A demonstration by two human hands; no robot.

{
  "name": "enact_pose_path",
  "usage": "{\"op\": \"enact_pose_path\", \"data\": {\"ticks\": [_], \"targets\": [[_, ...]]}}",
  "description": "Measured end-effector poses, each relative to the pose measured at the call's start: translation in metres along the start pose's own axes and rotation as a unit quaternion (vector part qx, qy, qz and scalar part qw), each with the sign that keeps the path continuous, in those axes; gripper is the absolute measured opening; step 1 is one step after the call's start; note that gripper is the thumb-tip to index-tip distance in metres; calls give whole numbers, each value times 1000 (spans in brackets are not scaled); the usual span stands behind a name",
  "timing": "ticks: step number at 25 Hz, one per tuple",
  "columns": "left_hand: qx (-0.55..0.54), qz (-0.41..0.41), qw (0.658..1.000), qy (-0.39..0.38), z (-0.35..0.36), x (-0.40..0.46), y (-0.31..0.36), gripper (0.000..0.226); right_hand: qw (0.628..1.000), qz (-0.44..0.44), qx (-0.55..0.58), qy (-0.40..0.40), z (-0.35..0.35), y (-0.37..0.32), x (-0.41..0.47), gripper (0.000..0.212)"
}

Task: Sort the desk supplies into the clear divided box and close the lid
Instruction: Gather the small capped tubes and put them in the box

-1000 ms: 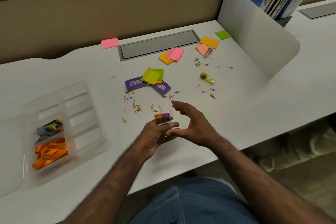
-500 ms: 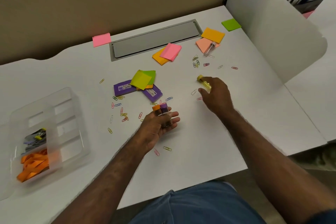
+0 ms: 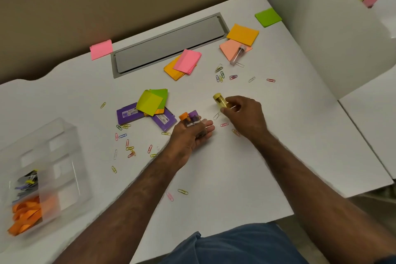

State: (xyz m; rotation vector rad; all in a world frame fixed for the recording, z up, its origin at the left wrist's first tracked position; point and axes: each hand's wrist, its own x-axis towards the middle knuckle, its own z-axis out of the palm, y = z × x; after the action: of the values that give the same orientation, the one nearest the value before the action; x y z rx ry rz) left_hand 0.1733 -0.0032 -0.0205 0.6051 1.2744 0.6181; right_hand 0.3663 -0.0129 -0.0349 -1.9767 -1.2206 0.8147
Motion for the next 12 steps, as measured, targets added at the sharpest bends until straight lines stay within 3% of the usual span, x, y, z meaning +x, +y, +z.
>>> {"op": "enact_pose_path", "data": {"ticks": [5, 8, 12], "targets": [[-15, 21, 1000, -3, 17, 15, 6, 51, 977, 35, 189, -89, -5, -10, -19, 36], [-16, 43, 999, -10, 18, 22, 5, 34, 970, 48, 208, -114, -2, -9, -23, 35], [9, 54, 998, 5, 14, 27, 6, 49, 972, 19, 171, -158, 1, -9, -17, 36]]}}
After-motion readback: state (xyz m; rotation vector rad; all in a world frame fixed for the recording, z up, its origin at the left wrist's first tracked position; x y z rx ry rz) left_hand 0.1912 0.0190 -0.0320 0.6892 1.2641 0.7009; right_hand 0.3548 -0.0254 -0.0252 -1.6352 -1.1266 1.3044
